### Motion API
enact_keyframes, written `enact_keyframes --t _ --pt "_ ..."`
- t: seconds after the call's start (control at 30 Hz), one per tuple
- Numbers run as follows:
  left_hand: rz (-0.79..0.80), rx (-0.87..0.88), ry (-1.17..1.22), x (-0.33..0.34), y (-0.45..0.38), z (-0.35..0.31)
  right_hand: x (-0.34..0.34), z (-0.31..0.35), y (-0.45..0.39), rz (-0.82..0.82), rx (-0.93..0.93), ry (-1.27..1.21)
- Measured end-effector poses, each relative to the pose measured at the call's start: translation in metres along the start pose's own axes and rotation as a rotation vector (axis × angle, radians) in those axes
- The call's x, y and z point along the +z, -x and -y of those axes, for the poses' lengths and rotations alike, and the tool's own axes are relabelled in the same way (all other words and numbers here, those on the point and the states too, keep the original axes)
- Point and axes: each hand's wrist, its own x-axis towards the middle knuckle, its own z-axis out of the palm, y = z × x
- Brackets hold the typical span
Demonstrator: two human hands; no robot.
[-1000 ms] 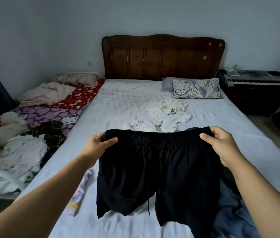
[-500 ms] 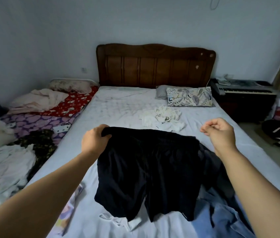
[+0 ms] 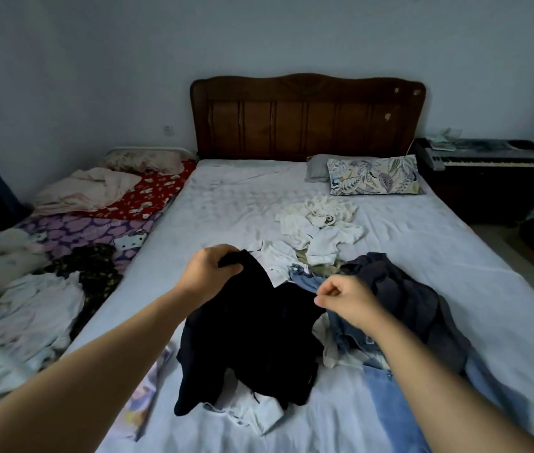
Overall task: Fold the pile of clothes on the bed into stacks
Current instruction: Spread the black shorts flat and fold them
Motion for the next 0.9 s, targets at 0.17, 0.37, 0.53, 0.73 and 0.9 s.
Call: enact_keyframes --t 0.17,0.37,0.53,0.73,0.9 --pt "-0.056 -0.033 0.308 -0.014 0.009 -0.015 0.02 -0.006 0.002 0.38 0.068 -0.101" --pt "-0.048 -0.029 0.789 -0.04 0.016 -0.026 0.025 -0.033 -0.003 0.25 0.077 -0.007" --pt "-0.093 -0.101 0.869 -0.055 0.019 -0.003 0.031 -0.045 -0.005 0.141 0.055 0.036" --pt "-0.157 -0.212 0.634 -0.062 0.034 0.042 0.0 -0.033 -0.002 -0.134 0.045 -0.301" --pt "-0.174 -0.213 0.559 -0.049 0.048 0.054 -0.024 -0.005 0.008 -0.172 -0.068 -0.349"
